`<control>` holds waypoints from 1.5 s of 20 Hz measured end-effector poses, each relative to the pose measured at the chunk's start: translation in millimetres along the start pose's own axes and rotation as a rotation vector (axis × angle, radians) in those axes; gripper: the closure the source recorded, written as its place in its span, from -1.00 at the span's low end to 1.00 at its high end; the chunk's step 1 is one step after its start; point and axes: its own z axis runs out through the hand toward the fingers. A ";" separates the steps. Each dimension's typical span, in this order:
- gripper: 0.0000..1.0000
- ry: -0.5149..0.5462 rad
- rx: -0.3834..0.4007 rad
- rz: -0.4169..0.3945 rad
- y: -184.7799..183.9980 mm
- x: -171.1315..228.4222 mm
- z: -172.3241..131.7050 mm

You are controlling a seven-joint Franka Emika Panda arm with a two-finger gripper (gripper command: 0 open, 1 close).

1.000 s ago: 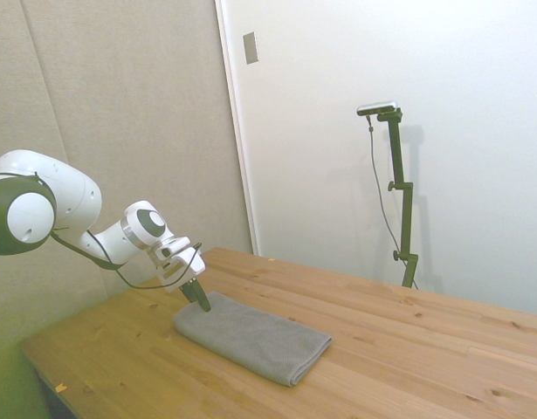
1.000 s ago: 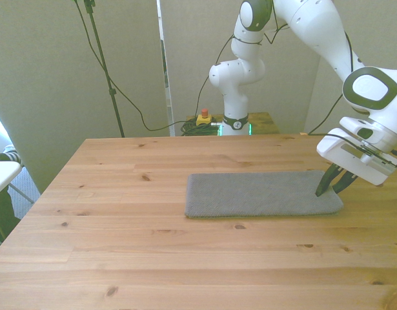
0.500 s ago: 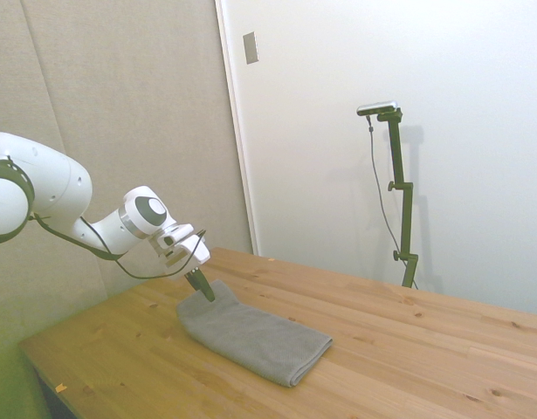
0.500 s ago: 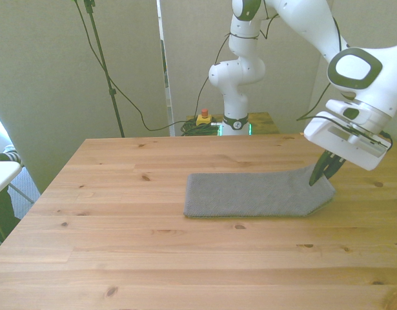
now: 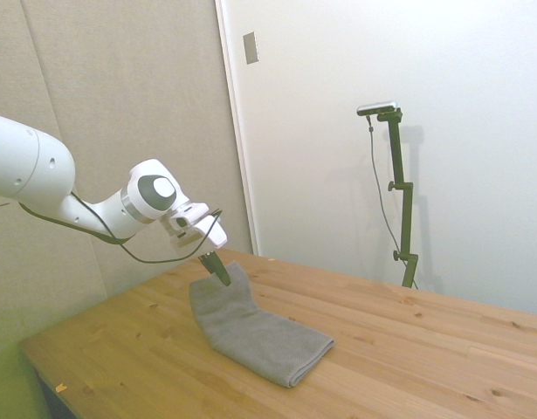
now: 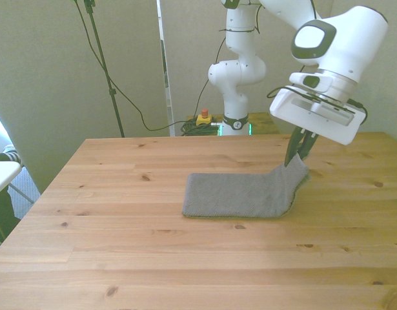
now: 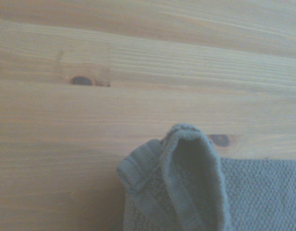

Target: Fold the towel

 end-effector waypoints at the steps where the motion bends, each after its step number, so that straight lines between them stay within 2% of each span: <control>1: 1.00 -0.004 0.010 0.008 8.5 11.5 0.1; 4: 1.00 -0.019 0.025 0.030 30.9 40.2 8.5; 13: 1.00 -0.070 0.039 0.114 79.8 92.0 36.9; 18: 1.00 -0.064 0.053 0.139 102.0 107.6 26.5; 23: 1.00 -0.089 0.067 0.180 131.7 119.2 46.7; 24: -1.00 -0.094 0.074 0.192 138.1 123.1 52.4; 30: -1.00 -0.134 0.102 0.257 165.4 143.6 93.5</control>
